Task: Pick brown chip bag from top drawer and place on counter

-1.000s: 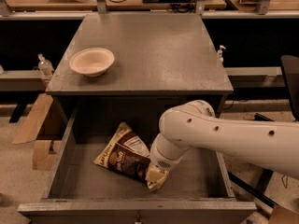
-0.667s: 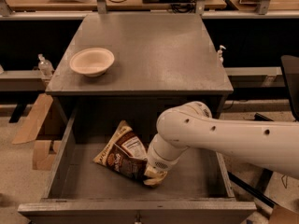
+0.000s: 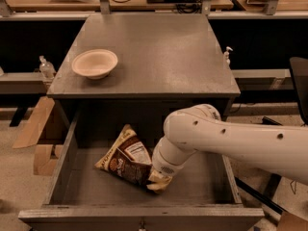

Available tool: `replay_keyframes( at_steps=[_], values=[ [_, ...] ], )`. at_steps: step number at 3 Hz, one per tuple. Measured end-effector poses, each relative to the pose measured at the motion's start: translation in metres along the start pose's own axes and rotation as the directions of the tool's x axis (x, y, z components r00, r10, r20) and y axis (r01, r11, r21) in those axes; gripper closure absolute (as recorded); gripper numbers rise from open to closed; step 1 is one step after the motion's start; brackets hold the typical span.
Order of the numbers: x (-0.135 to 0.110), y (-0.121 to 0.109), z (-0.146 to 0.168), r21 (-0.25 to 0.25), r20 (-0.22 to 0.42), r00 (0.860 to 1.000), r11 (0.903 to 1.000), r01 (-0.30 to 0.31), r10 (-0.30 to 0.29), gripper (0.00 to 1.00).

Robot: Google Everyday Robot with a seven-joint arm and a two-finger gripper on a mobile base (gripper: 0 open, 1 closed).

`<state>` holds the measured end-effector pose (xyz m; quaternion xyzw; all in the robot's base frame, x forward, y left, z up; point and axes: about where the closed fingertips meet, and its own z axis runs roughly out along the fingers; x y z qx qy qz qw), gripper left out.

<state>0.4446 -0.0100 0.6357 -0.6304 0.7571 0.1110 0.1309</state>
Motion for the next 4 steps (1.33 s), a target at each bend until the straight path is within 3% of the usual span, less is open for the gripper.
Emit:
replay_keyframes(
  at_steps=[1, 3, 4],
  values=[
    [-0.007, -0.001, -0.054, 0.042, 0.014, 0.999, 0.9984, 0.038, -0.039, 1.00],
    [-0.008, -0.001, -0.201, 0.134, 0.010, 0.998, 0.9891, 0.062, -0.064, 1.00],
    [-0.013, -0.025, -0.282, 0.185, 0.003, 0.999, 0.9820, 0.039, -0.040, 1.00]
  ],
)
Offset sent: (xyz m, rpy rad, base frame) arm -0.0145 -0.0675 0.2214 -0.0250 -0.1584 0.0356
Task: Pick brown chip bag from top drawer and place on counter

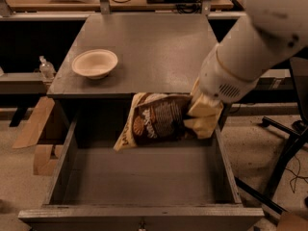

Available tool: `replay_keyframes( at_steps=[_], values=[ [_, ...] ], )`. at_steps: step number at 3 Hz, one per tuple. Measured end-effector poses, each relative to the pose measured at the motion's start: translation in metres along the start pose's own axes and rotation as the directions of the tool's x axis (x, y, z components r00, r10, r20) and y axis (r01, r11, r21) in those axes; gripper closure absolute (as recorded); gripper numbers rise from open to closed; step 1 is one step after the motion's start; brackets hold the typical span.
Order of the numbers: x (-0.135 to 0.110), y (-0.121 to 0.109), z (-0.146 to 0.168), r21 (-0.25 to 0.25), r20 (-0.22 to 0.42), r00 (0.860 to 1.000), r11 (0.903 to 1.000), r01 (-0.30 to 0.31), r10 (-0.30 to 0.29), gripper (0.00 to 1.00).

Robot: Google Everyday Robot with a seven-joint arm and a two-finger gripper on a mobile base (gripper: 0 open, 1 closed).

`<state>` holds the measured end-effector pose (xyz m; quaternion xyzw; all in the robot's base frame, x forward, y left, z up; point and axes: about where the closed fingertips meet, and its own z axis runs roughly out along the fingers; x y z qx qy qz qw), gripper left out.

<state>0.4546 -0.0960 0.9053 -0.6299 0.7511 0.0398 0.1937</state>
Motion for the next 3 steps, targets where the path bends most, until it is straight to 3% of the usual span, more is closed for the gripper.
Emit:
replay_keyframes(
  at_steps=[1, 2, 3],
  values=[
    [-0.013, -0.033, -0.048, 0.043, -0.009, 0.999, 0.9985, -0.035, 0.035, 1.00],
    [-0.024, -0.079, -0.084, 0.113, -0.010, 0.992, 0.9862, -0.121, 0.123, 1.00],
    [-0.046, -0.144, -0.124, 0.268, 0.091, 0.963, 0.9249, -0.269, 0.254, 1.00]
  ],
)
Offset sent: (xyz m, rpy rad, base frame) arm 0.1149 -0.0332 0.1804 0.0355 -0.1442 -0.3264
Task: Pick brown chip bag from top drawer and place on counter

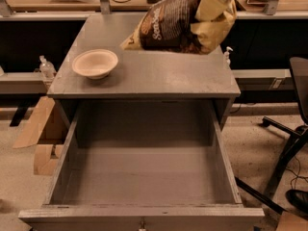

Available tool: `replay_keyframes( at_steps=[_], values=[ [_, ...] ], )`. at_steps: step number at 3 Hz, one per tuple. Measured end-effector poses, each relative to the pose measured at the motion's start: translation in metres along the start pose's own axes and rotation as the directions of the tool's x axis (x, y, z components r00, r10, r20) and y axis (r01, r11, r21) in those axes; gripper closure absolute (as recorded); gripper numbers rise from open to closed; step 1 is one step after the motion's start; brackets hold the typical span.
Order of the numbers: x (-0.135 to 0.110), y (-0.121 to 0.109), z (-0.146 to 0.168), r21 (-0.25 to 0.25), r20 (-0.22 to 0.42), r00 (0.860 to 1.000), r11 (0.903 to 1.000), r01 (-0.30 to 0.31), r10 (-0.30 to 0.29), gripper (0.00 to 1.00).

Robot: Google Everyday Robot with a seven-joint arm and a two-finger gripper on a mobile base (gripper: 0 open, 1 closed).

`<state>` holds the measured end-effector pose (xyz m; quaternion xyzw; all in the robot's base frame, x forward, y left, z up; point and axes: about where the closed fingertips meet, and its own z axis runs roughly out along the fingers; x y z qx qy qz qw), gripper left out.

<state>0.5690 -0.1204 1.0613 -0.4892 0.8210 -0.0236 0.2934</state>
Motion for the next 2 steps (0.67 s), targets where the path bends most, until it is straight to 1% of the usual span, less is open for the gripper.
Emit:
replay_keyframes(
  at_steps=[1, 2],
  values=[
    [-0.0212, -0.0322, 0.0000, 0.075, 0.046, 0.998, 0.9961, -0.046, 0.043, 1.00],
    [-0.0266, -0.0354, 0.0051, 0.078, 0.052, 0.997, 0.9955, -0.053, 0.049, 1.00]
  ],
)
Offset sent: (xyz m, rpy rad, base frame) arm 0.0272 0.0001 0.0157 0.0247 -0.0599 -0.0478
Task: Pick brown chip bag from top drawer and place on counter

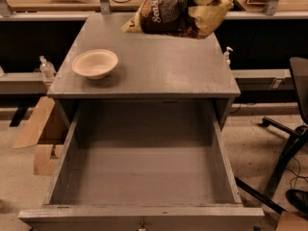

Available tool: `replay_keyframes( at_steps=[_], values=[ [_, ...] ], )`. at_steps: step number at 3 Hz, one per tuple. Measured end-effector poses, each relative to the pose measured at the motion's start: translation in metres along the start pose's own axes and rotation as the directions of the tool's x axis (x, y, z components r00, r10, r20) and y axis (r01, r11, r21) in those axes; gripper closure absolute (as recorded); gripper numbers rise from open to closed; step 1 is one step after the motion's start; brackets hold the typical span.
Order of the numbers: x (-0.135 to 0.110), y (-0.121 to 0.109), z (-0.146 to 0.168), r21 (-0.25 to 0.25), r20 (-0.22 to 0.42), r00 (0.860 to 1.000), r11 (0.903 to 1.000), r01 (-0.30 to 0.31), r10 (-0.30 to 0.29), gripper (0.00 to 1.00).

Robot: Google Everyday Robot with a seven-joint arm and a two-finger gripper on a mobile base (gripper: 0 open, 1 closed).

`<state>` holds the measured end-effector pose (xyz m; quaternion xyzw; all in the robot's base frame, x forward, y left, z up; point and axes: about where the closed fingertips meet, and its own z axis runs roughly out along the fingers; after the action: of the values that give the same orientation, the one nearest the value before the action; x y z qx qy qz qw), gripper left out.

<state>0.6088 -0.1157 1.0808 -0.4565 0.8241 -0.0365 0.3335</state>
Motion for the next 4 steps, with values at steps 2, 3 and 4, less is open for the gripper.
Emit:
replay_keyframes(
  at_steps=[2, 3, 4],
  values=[
    [-0.053, -0.034, 0.054, 0.058, 0.066, 0.994, 0.9945, -0.088, 0.084, 1.00],
    [-0.112, -0.067, 0.128, 0.115, 0.128, 0.974, 0.9728, -0.201, 0.186, 1.00],
    [-0.131, -0.085, 0.172, 0.169, 0.121, 0.965, 0.9527, -0.253, 0.234, 1.00]
  ],
)
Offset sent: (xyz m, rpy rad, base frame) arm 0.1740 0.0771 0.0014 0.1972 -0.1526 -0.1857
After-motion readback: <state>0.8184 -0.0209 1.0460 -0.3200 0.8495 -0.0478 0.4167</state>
